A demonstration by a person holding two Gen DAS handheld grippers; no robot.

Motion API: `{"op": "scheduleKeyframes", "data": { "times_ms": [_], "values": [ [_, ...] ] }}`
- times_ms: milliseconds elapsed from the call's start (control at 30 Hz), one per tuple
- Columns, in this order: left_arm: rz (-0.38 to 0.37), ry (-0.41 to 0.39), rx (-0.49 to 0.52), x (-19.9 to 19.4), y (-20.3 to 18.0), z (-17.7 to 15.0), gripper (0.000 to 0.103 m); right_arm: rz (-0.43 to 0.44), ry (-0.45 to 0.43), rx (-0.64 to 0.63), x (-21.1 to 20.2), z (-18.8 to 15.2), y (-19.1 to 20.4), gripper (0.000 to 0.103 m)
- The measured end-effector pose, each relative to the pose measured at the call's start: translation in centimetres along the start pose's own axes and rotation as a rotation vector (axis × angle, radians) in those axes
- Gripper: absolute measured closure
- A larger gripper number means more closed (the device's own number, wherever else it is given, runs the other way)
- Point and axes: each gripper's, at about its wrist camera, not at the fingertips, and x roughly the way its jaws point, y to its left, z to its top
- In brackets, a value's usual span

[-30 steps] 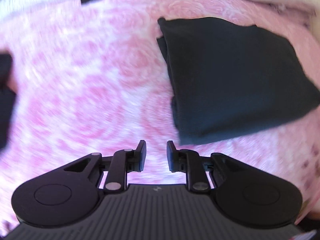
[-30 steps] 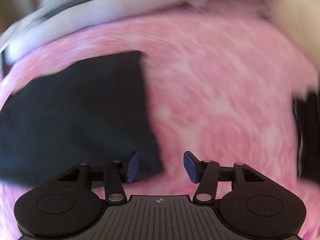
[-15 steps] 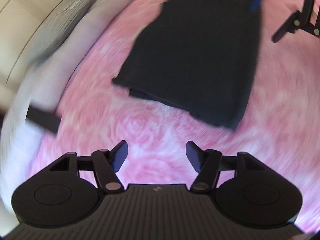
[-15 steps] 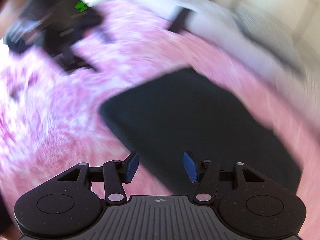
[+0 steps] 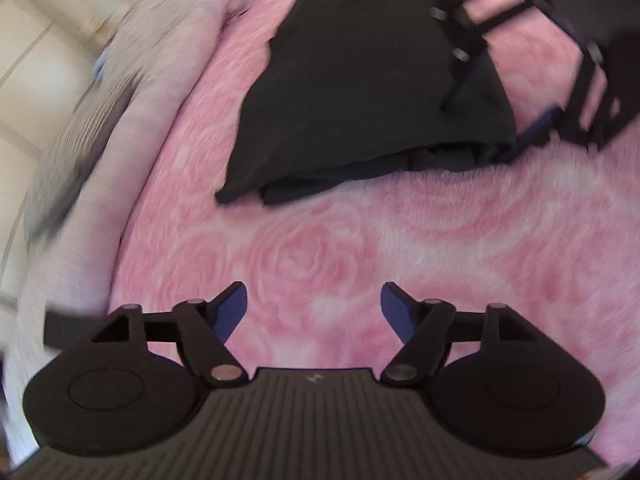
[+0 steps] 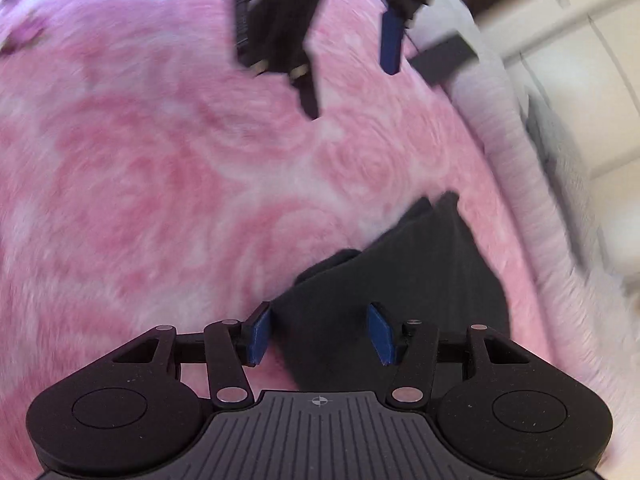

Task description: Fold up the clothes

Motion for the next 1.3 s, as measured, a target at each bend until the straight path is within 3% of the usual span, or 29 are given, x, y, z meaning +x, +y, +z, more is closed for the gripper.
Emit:
{"op": "scheduleKeyframes", "data": {
  "times_ms": [33, 67, 267, 367, 467, 533, 567, 600, 867, 1033, 1133, 1300],
  "values": [
    [0.005, -0.02, 0.052, 0.8, -0.2, 0.2, 0.028, 0.022, 0.009, 0.045, 0.1, 0.2, -0.8, 0.08],
    [0.016, -0.041, 0.107, 1.5, -0.3, 0.4, 0.028, 0.018, 0.016, 0.081, 0.2, 0.2, -1.5, 0.086],
    [0.079, -0.145, 0.385, 7.4, 0.2, 1.4, 0.024, 0.035, -0.014, 0.22, -2.5, 1.2, -5.3, 0.09],
    [0.079, -0.215, 0.49, 9.3, 0.6, 1.8, 0.014, 0.027, -0.03, 0.258, -3.4, 1.3, -6.6, 0.09],
    [0.061, -0.278, 0.595, 10.7, 1.2, 2.2, 0.014, 0.018, -0.037, 0.284, -4.5, 1.2, -7.1, 0.09],
    [0.039, -0.293, 0.633, 11.5, 1.8, 2.6, 0.035, 0.017, -0.042, 0.291, -5.1, 1.2, -7.2, 0.09],
    [0.017, -0.274, 0.643, 12.0, 2.1, 2.9, 0.068, 0.019, -0.041, 0.296, -5.1, 1.2, -7.2, 0.09],
    [0.009, -0.253, 0.653, 12.2, 2.4, 3.1, 0.088, 0.022, -0.04, 0.298, -5.4, 1.2, -7.3, 0.09],
    [-0.015, -0.218, 0.642, 7.6, 4.7, 2.8, 0.093, 0.128, -0.077, 0.309, -6.7, 2.2, -6.3, 0.092],
    [-0.091, -0.115, 0.758, 3.4, 5.6, 2.4, 0.092, 0.235, -0.194, 0.341, -9.8, 3.5, -5.7, 0.092],
    [-0.096, -0.066, 0.815, 2.3, 7.5, 5.1, 0.091, 0.292, -0.274, 0.455, -11.3, 2.8, -7.9, 0.092],
    [-0.017, -0.041, 0.827, 3.4, 10.7, 15.2, 0.09, 0.289, -0.403, 0.716, -13.2, -2.6, -15.0, 0.092]
  ]
}}
